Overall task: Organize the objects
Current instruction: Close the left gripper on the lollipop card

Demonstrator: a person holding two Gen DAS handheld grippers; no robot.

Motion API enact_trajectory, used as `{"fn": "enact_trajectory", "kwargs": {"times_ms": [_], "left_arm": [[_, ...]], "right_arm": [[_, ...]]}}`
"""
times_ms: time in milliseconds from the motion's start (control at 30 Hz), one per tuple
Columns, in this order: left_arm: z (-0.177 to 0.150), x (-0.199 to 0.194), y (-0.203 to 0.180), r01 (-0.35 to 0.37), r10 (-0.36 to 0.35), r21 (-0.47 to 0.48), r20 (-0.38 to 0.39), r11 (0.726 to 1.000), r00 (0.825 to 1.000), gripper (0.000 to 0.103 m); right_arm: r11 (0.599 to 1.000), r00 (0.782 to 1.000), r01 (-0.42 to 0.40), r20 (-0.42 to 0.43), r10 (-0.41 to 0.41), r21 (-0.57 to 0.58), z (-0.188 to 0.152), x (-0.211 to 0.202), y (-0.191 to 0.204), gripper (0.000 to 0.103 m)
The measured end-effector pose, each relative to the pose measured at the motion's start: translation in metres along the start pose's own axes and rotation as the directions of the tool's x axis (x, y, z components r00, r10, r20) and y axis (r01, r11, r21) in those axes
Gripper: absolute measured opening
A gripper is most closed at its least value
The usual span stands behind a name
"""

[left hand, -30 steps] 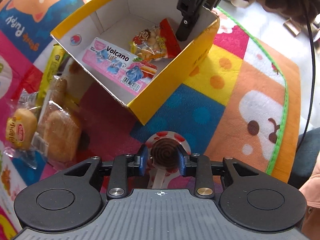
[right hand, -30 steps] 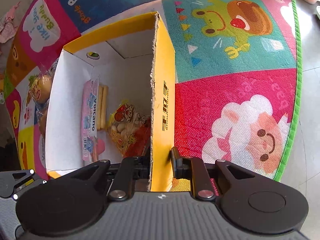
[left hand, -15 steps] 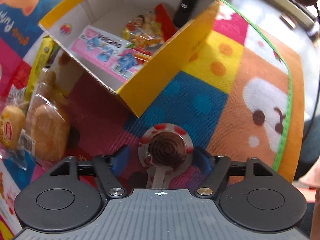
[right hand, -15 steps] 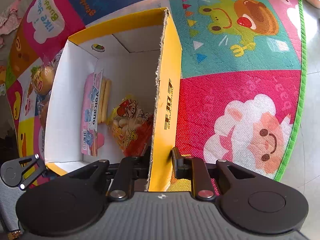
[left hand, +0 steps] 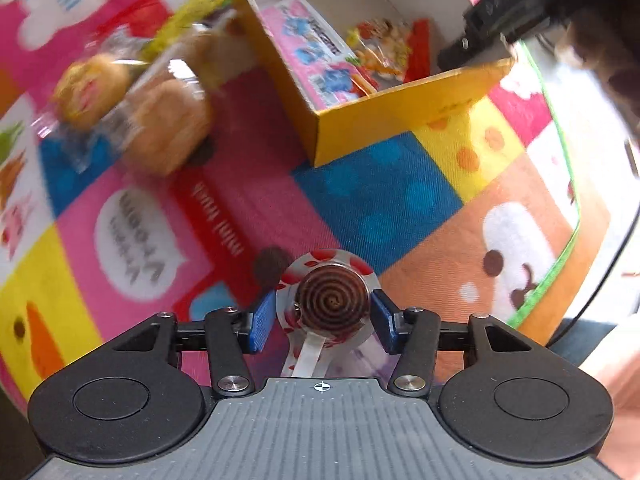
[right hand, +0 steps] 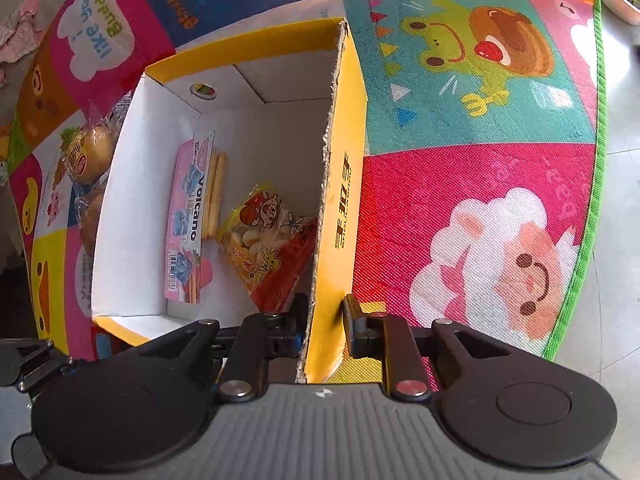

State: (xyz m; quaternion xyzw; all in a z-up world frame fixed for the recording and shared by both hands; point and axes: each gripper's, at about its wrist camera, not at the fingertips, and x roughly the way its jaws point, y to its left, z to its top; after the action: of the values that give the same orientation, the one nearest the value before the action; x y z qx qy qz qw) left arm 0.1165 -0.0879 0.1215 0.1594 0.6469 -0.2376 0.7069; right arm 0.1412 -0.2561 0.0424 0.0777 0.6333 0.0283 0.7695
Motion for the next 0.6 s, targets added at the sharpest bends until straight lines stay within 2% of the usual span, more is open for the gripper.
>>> {"fn": "enact_trajectory", "kwargs": {"times_ms": [167,300,400,500,600], "left_arm": [[-0.011,-0.064,0.0,-0.034,0.037,-0.053,0.046,0.998,0.998,0.056],[-0.007,-0.102,-0.012,-0.052,0.053,-0.015,0.019,0.999,0.998,0.056],[-0.002,-0.127,-0.022,-0.073,0.074,-0.02,0.046,0.997,0.996,0.056],[0.008,-0.149,-0.033,-0.055,0.058,-0.034,0.08,0.998,0.995,0.056],[0.018,-0.16,-0.049,-0.043,0.042,0.012,0.086,0.999,0.995,0.056]], "right_arm": [[1.0,1.0,0.011,0.006,-0.011,-0.02,0.007,0.003,0.007,0.017],[0.999,0.999,0.039,0.011,-0.039,-0.012,0.008,0.002,0.011,0.017],[0.999,0.999,0.041,0.02,-0.042,0.02,0.008,-0.001,0.013,0.017],[0.998,0.997,0.054,0.048,-0.054,0.014,0.006,-0.008,0.015,0.017],[0.998,0.996,0.057,0.072,-0.057,0.005,0.005,-0.013,0.017,0.016]]}}
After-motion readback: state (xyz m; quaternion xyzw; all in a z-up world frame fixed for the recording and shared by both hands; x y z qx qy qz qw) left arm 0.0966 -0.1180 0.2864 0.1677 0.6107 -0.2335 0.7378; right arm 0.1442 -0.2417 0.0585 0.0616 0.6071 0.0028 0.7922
